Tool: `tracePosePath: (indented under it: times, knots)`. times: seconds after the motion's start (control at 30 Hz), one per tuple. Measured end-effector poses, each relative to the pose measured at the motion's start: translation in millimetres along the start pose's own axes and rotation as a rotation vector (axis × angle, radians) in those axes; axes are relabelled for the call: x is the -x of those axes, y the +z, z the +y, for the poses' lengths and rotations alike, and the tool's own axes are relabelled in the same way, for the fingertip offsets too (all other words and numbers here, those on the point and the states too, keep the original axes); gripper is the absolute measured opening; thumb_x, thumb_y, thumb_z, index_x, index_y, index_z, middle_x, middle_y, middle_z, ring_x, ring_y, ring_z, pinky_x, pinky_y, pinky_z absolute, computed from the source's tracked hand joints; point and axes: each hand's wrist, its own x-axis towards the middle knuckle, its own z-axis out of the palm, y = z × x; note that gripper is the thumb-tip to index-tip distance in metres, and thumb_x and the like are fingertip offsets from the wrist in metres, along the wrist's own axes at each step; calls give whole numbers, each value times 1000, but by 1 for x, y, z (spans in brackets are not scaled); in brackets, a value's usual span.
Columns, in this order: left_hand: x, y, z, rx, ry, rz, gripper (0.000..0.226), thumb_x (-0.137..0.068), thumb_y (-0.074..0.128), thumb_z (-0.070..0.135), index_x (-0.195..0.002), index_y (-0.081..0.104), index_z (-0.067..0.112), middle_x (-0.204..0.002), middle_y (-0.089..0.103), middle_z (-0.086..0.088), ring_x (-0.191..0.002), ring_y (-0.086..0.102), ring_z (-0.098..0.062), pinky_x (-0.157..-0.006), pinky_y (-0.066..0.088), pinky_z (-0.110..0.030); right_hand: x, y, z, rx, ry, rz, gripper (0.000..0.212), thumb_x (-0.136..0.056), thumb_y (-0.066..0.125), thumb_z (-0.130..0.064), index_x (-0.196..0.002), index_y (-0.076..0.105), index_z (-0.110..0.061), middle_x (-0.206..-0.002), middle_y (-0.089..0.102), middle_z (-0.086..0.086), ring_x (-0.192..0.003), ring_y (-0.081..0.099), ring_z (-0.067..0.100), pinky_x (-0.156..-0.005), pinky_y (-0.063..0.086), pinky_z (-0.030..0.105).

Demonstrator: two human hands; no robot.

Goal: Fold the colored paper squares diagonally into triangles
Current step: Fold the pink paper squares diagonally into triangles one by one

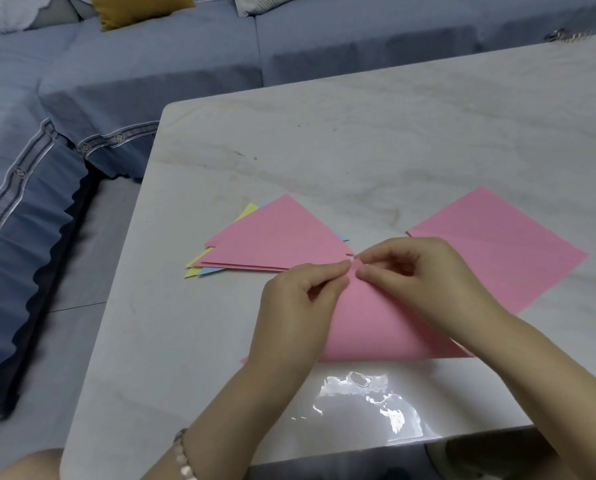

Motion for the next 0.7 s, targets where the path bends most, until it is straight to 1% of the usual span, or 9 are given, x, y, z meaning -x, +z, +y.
tracePosePath:
  times: [0.1,0.17,0.23,0.3,0.33,0.4,0.5,0.6,0.7]
  knots:
    - [-15,3,-9,-45,10,-5,21,-84,64,8,-97,72,23,-84,61,27,-78,56,20,-72,37,3,-25,0,2,127,-8,-81,18,-80,68,-21,-66,65,-31,-67,67,-12,-62,58,-4,-58,42,9]
    - [-28,6,-18,-110,14,1,21,-85,63,9,-103,71,15,-91,64,19,-76,55,20,-72,35,5,-44,2,5,189,-8,-131,23,-80,67,-18,-62,62,-32,-65,62,-15,-58,55,-4,-56,40,9]
    - [-38,9,-31,-248,39,0,26,-87,60,11,-112,67,12,-106,67,5,-86,59,5,-79,38,-2,-61,8,16,207,23,-188,28,-80,67,-13,-59,60,-30,-55,59,-16,-52,52,-4,-55,38,11]
    - [-40,12,-45,-440,105,-4,33,-88,57,15,-121,60,11,-117,62,-7,-103,57,-17,-92,41,-21,-75,17,31,217,88,-236,24,-81,65,-9,-60,64,-21,-40,54,-17,-42,48,-7,-47,33,6]
    - [-37,15,-53,-546,176,12,35,-87,53,18,-120,59,10,-117,61,-10,-106,57,-23,-93,43,-27,-80,21,39,222,121,-249,18,-81,64,-8,-65,67,-13,-37,51,-18,-39,46,-7,-45,32,7]
    - [-29,20,-70,-682,325,39,36,-82,45,24,-113,59,11,-114,64,-12,-105,57,-23,-90,45,-30,-86,28,52,229,174,-257,15,-82,63,-8,-72,67,2,-38,49,-15,-38,42,-3,-43,30,8]
    - [-11,27,-90,-738,450,-42,32,-87,41,22,-107,62,10,-114,66,-13,-106,59,-24,-94,36,-32,-92,32,58,228,228,-275,22,-84,62,-10,-64,60,-3,-32,47,-19,-40,41,0,-41,31,8]
    - [4,26,-100,-837,471,-185,52,-101,18,28,-114,63,6,-122,63,-9,-114,59,-24,-101,31,-35,-96,34,58,242,244,-275,34,-84,64,-12,-52,53,-13,-33,48,-19,-47,40,2,-42,32,6]
    - [13,23,-104,-935,414,-321,61,-99,7,42,-129,50,11,-135,54,-4,-125,50,-20,-103,26,-37,-96,35,60,250,258,-257,24,-84,64,-13,-62,62,-4,-37,49,-17,-44,43,1,-42,32,8]
